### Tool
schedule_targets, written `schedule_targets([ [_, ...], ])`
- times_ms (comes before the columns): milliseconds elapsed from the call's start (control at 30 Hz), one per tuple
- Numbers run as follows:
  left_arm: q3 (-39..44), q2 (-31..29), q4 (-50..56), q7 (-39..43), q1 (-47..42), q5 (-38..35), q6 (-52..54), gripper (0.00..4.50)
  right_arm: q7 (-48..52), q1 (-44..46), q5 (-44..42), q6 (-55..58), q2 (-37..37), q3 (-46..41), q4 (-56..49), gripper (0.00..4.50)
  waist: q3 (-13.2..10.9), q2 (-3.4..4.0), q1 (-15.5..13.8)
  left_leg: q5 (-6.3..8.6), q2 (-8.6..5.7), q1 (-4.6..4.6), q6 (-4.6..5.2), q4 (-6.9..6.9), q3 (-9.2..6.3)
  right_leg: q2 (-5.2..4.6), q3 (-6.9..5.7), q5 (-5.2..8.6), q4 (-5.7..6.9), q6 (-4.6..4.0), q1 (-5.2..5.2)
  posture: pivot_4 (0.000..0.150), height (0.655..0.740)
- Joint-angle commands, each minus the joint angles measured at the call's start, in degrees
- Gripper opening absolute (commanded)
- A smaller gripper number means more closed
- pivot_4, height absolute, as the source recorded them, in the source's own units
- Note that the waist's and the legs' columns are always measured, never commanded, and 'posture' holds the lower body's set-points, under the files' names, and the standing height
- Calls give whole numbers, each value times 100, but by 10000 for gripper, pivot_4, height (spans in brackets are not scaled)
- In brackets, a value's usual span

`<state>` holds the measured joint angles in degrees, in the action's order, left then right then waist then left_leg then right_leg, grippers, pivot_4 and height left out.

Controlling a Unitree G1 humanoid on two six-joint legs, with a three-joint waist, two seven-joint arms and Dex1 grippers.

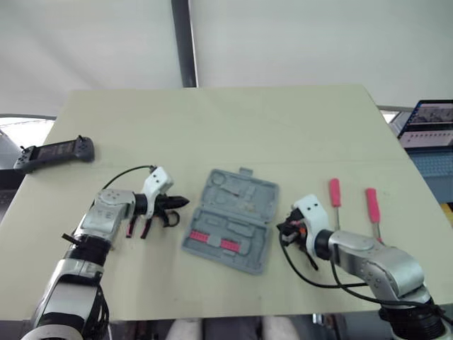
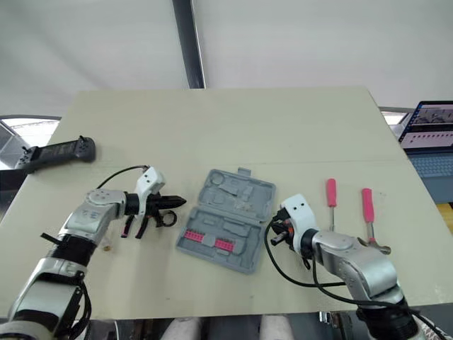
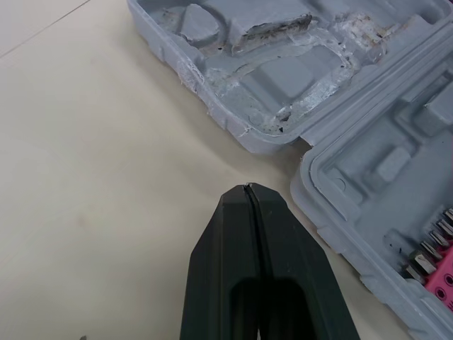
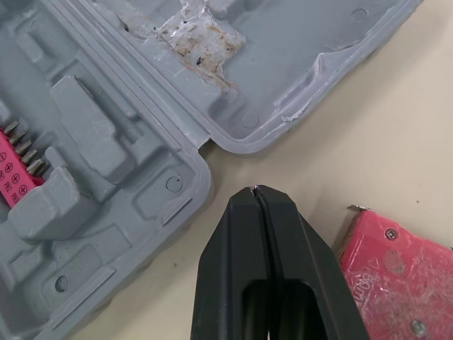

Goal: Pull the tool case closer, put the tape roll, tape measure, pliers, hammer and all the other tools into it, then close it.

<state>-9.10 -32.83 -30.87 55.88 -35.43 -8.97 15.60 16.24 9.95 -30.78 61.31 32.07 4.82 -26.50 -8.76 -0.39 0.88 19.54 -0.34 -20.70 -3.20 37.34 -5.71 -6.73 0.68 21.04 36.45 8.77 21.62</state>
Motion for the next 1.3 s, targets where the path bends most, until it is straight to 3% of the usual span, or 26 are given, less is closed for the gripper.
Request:
schedule_targets([
  [33,-11,88,-216,51,-169,168,-264,0,55,49,133,-12,-53,89,-8,122,0,0,12,0,0,0,0,2,0,-2,-11,0,3,0,0,1500,7400],
  [467,-257,316,-596,298,-461,622,-289,0,164,243,586,-104,-221,430,324,122,0,0,77,0,2,0,0,4,-11,-4,-37,0,7,0,0,1500,7400],
  [1300,-530,289,-236,818,-418,939,100,0,785,652,1236,-700,-282,1060,811,122,0,1,81,0,2,4,0,9,-13,-5,-40,0,11,-1,0,1500,7400],
])
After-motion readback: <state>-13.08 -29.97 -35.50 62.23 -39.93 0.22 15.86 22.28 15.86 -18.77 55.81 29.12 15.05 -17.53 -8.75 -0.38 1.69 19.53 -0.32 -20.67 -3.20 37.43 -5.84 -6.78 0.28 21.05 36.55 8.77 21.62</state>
